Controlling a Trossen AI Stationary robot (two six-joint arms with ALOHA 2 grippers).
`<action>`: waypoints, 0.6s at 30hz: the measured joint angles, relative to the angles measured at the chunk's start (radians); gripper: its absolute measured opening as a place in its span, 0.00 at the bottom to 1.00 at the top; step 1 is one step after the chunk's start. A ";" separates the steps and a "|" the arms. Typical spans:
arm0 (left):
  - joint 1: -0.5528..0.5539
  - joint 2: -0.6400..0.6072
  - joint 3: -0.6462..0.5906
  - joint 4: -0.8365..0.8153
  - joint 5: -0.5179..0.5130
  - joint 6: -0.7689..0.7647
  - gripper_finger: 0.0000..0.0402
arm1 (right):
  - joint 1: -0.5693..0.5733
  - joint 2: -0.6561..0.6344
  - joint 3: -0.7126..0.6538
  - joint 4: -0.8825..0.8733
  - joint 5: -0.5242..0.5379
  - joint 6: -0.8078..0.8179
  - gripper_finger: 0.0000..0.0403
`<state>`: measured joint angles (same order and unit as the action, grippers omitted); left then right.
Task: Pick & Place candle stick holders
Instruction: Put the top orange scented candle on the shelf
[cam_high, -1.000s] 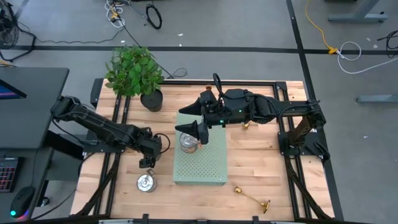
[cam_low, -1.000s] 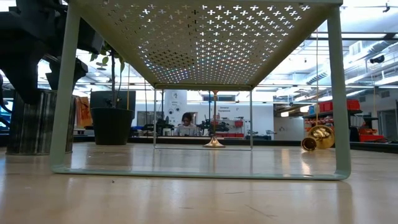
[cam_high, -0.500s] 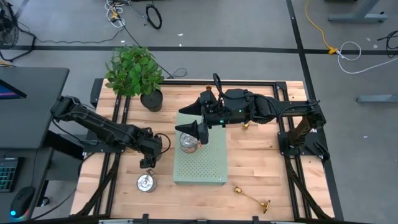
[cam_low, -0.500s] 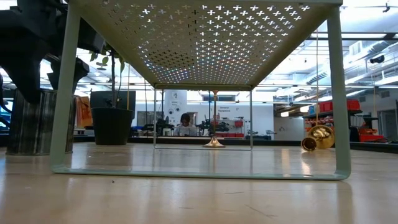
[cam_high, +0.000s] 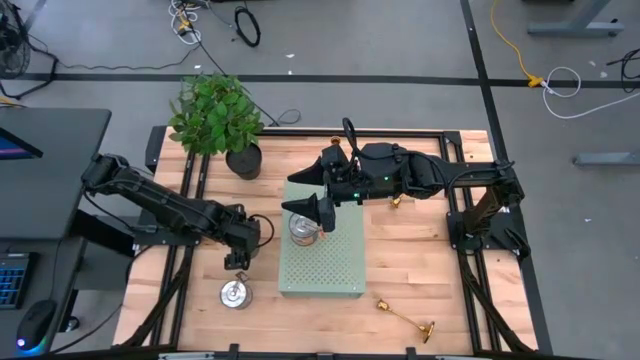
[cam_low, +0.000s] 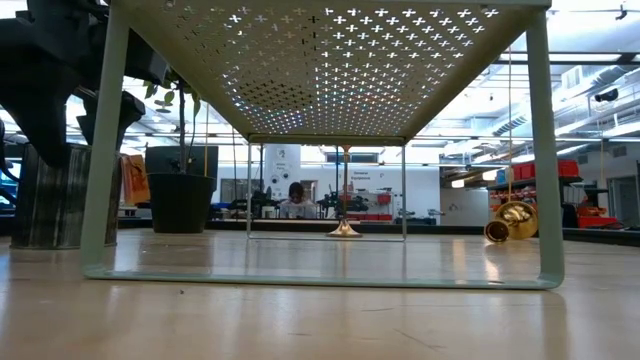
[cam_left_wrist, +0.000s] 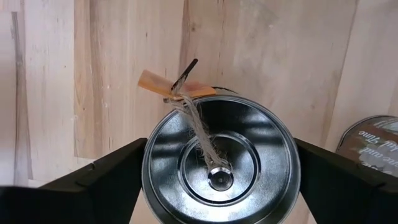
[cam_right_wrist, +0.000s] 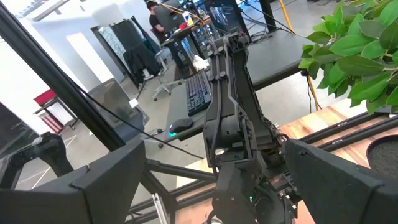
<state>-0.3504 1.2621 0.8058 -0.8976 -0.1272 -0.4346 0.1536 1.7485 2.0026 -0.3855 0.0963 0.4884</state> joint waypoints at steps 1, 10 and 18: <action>0.000 0.000 0.000 0.000 0.000 0.001 0.93 | 0.000 0.000 0.000 0.000 0.000 0.000 0.96; 0.001 0.001 0.035 -0.033 -0.001 0.002 0.92 | 0.000 0.000 0.000 0.000 0.000 0.000 0.96; 0.007 0.001 0.188 -0.223 -0.054 0.028 0.94 | 0.000 0.000 0.000 0.000 0.000 0.000 0.96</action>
<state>-0.3431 1.2633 0.9939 -1.1208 -0.1817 -0.4066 0.1537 1.7485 2.0026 -0.3859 0.0962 0.4884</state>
